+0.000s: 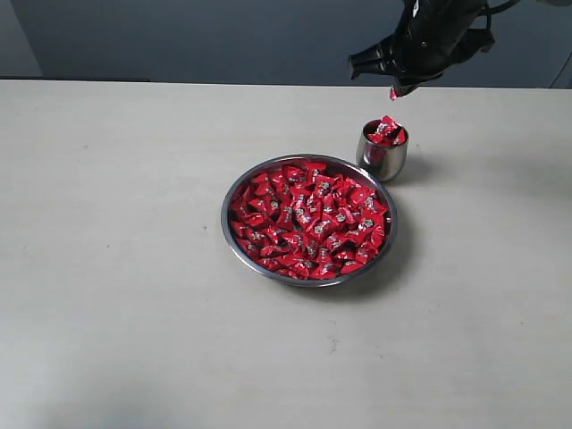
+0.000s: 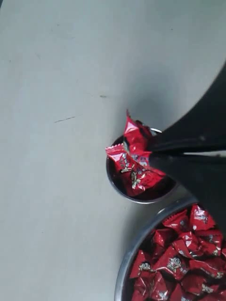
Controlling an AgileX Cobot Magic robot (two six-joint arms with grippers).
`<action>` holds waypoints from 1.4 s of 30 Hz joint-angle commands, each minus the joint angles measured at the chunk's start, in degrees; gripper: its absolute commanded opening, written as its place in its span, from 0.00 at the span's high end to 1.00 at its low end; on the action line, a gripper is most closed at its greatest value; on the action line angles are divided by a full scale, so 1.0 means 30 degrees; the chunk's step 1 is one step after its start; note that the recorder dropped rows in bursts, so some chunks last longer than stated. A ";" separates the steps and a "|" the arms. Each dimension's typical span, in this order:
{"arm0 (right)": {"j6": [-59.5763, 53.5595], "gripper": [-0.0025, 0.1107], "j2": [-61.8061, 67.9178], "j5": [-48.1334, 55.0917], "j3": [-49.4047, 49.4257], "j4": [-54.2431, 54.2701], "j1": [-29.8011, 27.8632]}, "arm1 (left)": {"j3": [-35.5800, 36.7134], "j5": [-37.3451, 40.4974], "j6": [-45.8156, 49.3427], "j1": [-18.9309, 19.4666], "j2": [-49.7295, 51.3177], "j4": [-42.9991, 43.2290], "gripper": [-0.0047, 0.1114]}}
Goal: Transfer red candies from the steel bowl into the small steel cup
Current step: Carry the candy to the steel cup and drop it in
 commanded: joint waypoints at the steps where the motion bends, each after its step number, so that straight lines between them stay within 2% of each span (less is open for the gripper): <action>1: -0.0174 0.98 0.1019 0.0135 -0.0053 0.0137 -0.0170 | 0.0036 -0.0160 -0.0038 -0.0005 -0.0091 0.0045 0.96; 42: -0.0305 0.98 0.1895 0.0175 -0.0053 0.0469 -0.0170 | 0.0036 -0.0160 -0.0038 -0.0005 -0.0091 0.0045 0.96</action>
